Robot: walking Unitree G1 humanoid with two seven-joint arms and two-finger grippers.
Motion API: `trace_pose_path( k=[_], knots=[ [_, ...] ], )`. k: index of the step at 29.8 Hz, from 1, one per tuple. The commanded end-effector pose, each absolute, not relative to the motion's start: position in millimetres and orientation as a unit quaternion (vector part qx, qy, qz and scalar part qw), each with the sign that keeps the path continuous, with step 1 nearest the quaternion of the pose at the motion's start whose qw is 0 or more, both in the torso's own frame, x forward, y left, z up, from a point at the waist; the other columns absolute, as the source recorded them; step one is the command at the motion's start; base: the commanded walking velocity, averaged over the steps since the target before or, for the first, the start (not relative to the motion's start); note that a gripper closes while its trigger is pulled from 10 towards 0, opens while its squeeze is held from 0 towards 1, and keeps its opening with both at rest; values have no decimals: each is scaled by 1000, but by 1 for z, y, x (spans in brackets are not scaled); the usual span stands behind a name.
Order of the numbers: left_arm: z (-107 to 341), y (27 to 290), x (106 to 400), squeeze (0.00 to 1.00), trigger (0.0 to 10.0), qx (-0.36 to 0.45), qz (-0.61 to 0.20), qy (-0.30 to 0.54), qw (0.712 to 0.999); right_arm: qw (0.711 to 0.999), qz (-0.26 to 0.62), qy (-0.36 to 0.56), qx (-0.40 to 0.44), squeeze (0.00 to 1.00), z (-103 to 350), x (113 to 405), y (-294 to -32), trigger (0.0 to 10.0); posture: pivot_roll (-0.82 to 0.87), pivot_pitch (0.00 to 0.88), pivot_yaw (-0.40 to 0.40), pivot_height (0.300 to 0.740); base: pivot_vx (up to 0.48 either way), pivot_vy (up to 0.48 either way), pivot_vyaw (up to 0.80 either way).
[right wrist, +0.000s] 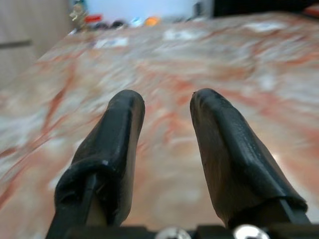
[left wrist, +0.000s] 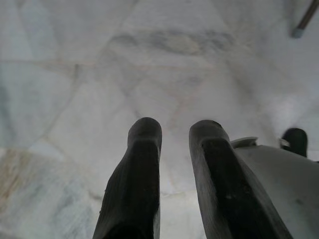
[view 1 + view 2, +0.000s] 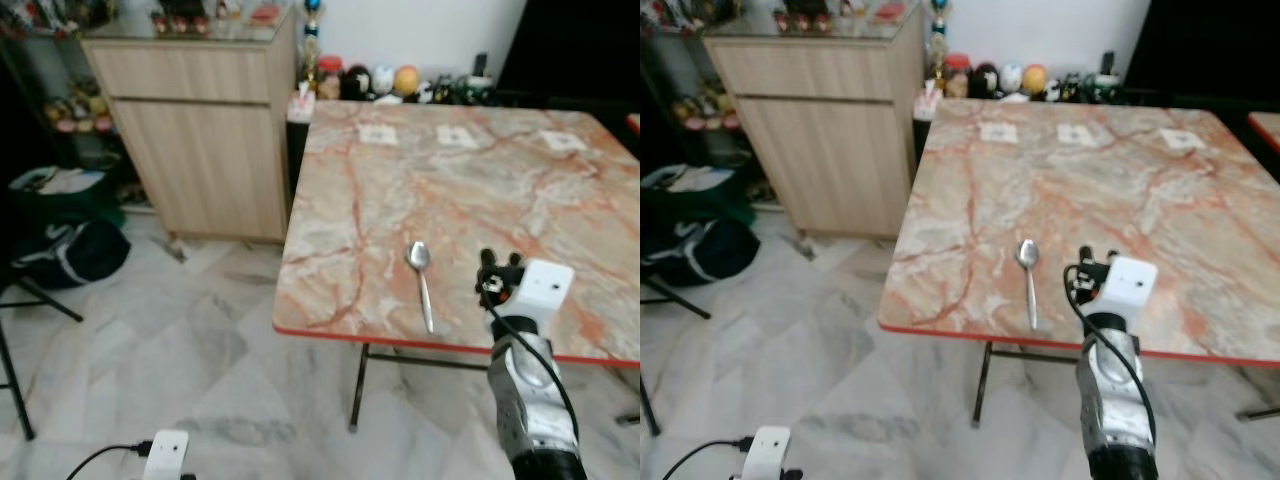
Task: Setting the table
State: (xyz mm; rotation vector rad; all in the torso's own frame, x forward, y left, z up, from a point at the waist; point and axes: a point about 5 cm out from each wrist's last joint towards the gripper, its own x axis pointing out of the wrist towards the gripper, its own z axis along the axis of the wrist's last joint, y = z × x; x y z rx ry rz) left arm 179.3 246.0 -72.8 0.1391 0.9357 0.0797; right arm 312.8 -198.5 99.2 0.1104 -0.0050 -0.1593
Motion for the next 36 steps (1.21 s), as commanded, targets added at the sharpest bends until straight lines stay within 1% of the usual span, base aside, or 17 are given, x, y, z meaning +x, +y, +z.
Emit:
trace_pose_path(
  k=[1, 2, 3, 7, 12, 13, 14, 18, 24, 31, 36],
  knots=[
    [-74, 246, 177, 0, 10000, 69, 38, 458, 885, 996, -62, 16, 62, 0, 95, 318, -194, 10000, 66, 0, -12, 740, 0, 0, 0],
    [-74, 246, 177, 0, 10000, 69, 38, 458, 885, 997, -53, 18, 62, 525, 94, 319, -192, 10000, 66, 0, -12, 740, 0, 0, 0],
    [-74, 245, 178, 0, 10000, 69, 38, 457, 886, 997, -41, 23, 68, 1000, 93, 321, -188, 10000, 67, 0, -11, 740, 0, 0, 0],
    [-74, 244, 179, 0, 10000, 68, 36, 456, 887, 996, -24, 54, 65, 1000, 83, 327, -179, 10000, 69, 0, -9, 740, 0, 0, 0],
    [-73, 242, 181, 0, 10000, 67, 35, 453, 888, 992, -34, 102, 73, 1000, 74, 341, -169, 10000, 78, 2, -7, 740, 0, 0, 0],
    [-73, 243, 181, 0, 10000, 67, 35, 453, 888, 992, -30, 104, 72, 749, 75, 344, -166, 10000, 78, 4, -7, 740, 0, 0, 0],
    [-73, 243, 181, 0, 10000, 67, 36, 453, 889, 992, -26, 105, 69, 12, 76, 347, -163, 10000, 79, 5, -8, 740, 0, 0, 0],
    [-72, 243, 183, 0, 10000, 65, 38, 450, 890, 991, -30, 105, 71, 0, 82, 355, -159, 10000, 83, 6, -9, 740, 0, 0, 0],
    [-72, 241, 185, 0, 10000, 66, 37, 448, 891, 990, -60, 95, 80, 0, 88, 361, -166, 10000, 83, 6, -9, 740, 0, 0, 0],
    [-72, 239, 185, 0, 10000, 66, 33, 448, 891, 987, -78, 109, 87, 0, 83, 359, -178, 10000, 80, 2, -10, 740, 0, 0, 0],
    [-72, 239, 185, 0, 10000, 66, 32, 448, 891, 986, -81, 119, 86, 0, 80, 359, -181, 10000, 79, 2, -10, 740, 0, 0, 0]
  ],
)
